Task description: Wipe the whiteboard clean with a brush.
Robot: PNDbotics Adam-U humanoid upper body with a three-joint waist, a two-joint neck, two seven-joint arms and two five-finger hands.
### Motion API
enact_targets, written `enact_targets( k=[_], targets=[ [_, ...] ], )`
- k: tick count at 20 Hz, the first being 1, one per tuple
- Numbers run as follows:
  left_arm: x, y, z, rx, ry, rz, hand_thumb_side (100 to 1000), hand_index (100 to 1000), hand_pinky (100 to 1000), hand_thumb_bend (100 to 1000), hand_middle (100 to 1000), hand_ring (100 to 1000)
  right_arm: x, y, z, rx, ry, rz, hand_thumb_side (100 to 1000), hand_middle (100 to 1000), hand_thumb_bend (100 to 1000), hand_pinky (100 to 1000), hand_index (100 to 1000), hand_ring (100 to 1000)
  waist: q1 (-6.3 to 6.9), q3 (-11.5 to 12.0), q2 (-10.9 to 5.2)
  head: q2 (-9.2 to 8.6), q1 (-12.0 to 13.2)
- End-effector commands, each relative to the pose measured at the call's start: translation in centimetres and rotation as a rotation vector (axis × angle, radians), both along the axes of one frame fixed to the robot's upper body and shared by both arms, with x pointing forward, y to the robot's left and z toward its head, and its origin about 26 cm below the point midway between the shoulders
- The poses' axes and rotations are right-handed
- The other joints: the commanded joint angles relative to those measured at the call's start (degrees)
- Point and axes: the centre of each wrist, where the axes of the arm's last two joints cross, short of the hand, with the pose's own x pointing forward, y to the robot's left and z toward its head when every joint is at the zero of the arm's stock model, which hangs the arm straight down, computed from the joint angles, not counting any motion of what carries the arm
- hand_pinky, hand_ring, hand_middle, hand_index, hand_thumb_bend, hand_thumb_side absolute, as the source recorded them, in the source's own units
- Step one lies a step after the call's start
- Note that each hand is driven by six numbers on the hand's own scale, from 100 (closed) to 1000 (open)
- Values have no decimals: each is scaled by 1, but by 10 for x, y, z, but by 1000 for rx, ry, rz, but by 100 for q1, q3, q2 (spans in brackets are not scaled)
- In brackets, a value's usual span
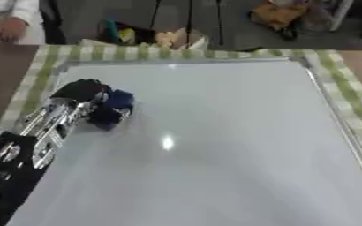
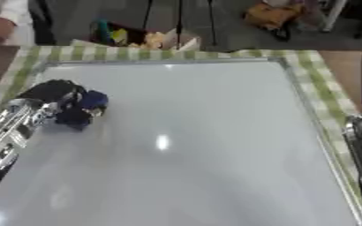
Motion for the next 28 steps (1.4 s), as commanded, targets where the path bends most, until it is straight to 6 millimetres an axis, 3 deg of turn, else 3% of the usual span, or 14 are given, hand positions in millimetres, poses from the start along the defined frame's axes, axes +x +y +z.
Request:
enact_targets(
  k=[1, 13, 28],
  targets=[
    [0, 2, -13, 17, 64, 6, 868, 796, 347, 260, 514, 492, -3, -1, 7, 2, -30, 2, 966, 773, 100, 803, 816, 833, -14, 6, -76, -1, 17],
    [1, 4, -12, 36, 10, 39, 807, 766, 306, 100, 490, 466, -3, 0, 6, -1, -25, 8, 966, 772, 100, 804, 817, 833, -12, -4, -80, -16, 19],
    [5, 11, -11, 94, -141, 87, 826, 773, 307, 100, 495, 469, -3, 0, 6, 0, -20, 11, 965, 772, 100, 806, 818, 834, -28, -16, -51, -35, 14]
  ],
)
